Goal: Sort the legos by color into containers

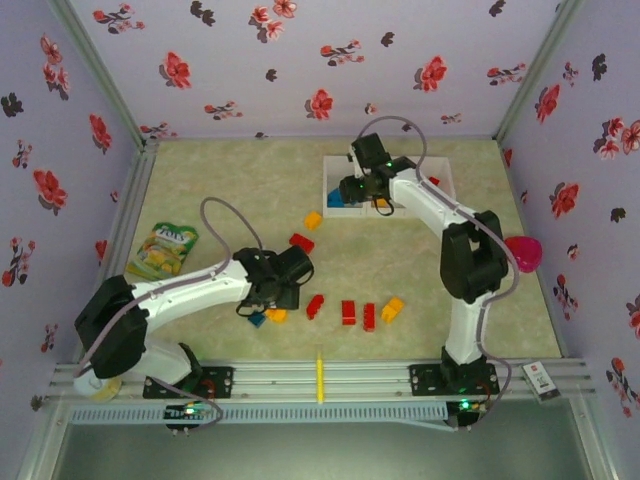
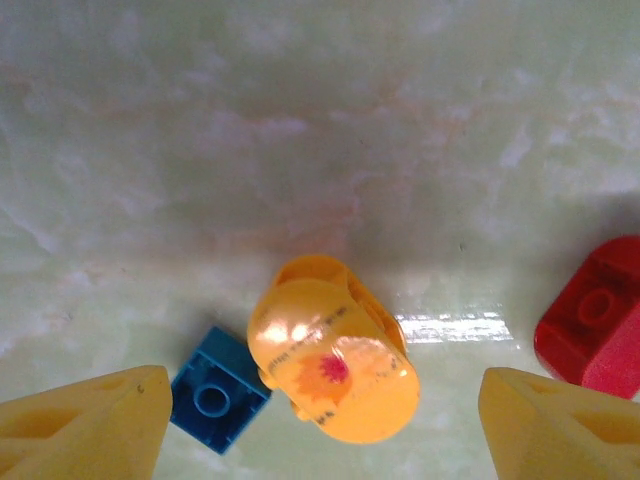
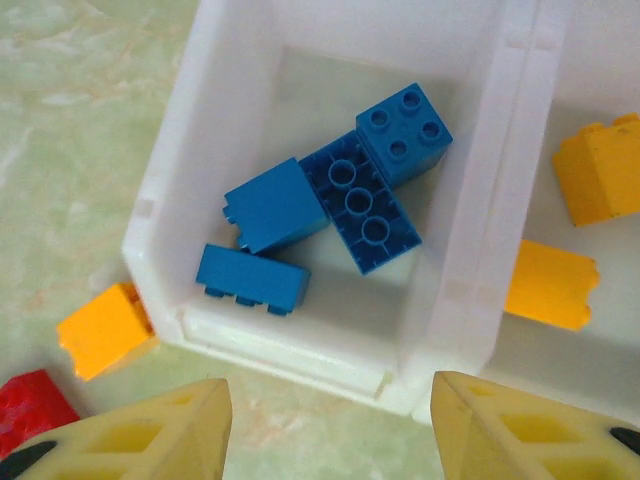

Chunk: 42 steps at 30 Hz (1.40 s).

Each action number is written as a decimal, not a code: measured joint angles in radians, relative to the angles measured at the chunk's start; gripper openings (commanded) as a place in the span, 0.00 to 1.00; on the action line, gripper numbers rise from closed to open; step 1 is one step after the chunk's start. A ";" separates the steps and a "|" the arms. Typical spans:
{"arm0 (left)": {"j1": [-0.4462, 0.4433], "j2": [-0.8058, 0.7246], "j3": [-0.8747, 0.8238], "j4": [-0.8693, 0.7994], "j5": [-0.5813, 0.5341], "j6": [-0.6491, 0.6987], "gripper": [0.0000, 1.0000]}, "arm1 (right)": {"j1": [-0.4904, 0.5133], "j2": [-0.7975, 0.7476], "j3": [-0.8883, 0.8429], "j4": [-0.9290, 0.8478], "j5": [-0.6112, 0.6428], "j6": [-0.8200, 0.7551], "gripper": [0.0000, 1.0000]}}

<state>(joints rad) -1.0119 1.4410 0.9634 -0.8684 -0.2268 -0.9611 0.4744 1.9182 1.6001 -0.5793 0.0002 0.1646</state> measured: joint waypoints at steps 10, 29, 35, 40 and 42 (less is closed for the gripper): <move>-0.011 0.122 0.006 -0.018 0.037 0.019 0.83 | 0.022 -0.101 -0.116 0.014 0.009 0.003 0.64; -0.011 0.210 0.073 -0.027 0.060 0.119 0.77 | 0.022 -0.131 -0.143 0.029 0.031 0.011 0.66; -0.011 0.211 0.074 -0.016 0.063 0.138 0.79 | 0.022 -0.131 -0.144 0.029 0.031 0.018 0.66; -0.011 0.211 0.080 0.019 0.063 0.172 0.79 | 0.022 -0.131 -0.149 0.029 0.031 0.019 0.66; -0.011 0.211 0.088 0.038 0.063 0.183 0.79 | 0.022 -0.132 -0.149 0.029 0.031 0.019 0.66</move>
<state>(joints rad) -1.0229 1.6520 1.0512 -0.8307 -0.1642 -0.7776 0.4965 1.7866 1.4513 -0.5507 0.0311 0.1833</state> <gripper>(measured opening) 0.789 0.664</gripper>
